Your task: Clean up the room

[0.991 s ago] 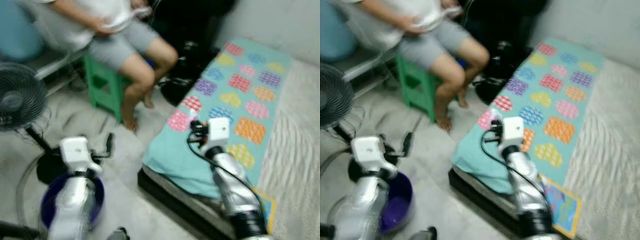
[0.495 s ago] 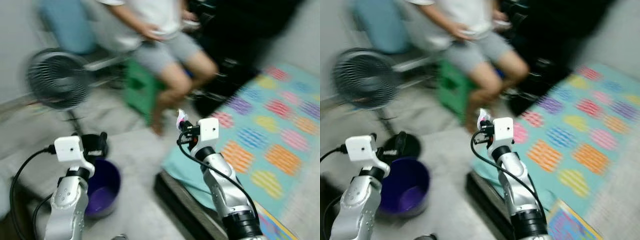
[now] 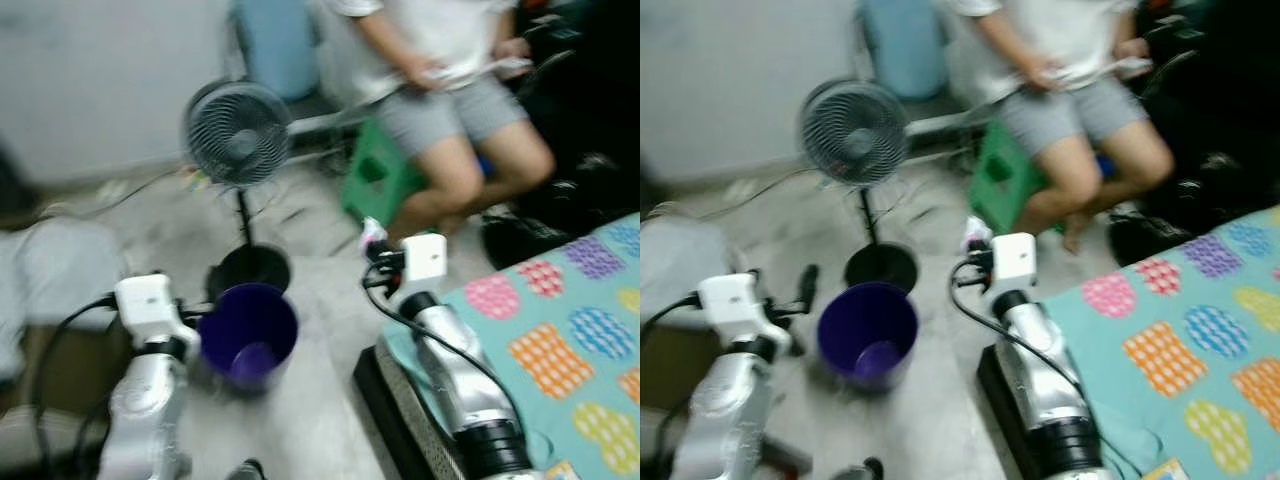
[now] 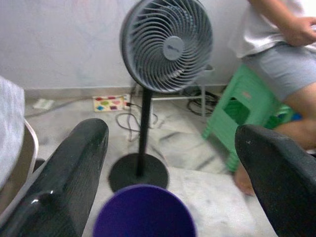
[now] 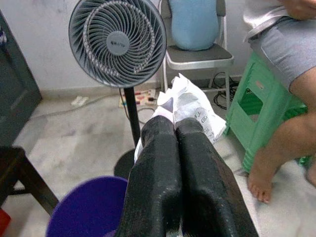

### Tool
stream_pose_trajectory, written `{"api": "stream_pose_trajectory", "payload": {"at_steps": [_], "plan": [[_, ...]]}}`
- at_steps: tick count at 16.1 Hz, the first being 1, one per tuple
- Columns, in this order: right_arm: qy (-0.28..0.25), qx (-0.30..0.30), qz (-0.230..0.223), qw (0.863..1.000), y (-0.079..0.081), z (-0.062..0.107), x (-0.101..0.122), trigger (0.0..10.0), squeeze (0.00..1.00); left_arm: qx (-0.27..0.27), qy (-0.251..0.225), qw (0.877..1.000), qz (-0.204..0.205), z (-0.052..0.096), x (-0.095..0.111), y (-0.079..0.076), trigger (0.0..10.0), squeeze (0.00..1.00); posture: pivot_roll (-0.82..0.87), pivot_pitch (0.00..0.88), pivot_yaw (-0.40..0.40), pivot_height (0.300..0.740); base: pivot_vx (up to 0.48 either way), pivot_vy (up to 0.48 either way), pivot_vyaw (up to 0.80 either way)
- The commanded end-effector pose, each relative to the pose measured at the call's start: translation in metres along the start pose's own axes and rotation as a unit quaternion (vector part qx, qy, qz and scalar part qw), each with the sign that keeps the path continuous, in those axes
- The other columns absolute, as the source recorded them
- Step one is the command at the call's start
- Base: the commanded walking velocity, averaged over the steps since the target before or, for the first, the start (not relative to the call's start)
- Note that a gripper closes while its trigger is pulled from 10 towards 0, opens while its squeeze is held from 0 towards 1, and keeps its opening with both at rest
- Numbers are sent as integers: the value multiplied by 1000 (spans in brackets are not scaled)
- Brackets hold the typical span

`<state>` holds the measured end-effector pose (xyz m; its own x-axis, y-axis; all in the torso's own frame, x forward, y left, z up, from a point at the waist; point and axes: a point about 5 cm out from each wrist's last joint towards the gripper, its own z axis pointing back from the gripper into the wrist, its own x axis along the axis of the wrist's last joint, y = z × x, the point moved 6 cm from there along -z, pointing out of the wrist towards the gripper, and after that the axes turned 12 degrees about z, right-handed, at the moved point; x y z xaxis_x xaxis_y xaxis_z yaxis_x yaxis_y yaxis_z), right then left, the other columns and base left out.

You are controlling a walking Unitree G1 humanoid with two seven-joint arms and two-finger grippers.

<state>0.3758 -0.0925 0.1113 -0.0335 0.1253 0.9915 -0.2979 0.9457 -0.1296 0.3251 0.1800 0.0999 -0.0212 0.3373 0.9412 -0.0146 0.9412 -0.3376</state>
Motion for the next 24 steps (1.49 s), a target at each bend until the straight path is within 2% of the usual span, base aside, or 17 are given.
{"api": "stream_pose_trajectory", "payload": {"at_steps": [1, 5, 9, 24], "plan": [[-8, 5, -5, 1000, 3, -2, 5, 10000, 0, 5, -1, 1000, -11, 0, 2, 5, 10000, 0, -27, 91, -81, 740, 0, 0, 800], [-9, 8, -4, 1000, 4, -2, 5, 10000, 0, -3, -3, 1000, -9, 0, 3, 2, 10000, 0, -27, 91, -81, 740, 0, 0, 800], [-10, 10, -8, 1000, 5, -2, 5, 10000, 0, -22, -8, 1000, 0, 1, 4, -5, 10000, 0, -29, 81, -82, 740, 0, 0, 0], [-18, 15, -2, 1000, 9, -2, 9, 10000, 0, -27, -7, 1000, 3, 0, 5, -5, 10000, 0, -28, 94, -77, 740, 253, 0, 31]]}}
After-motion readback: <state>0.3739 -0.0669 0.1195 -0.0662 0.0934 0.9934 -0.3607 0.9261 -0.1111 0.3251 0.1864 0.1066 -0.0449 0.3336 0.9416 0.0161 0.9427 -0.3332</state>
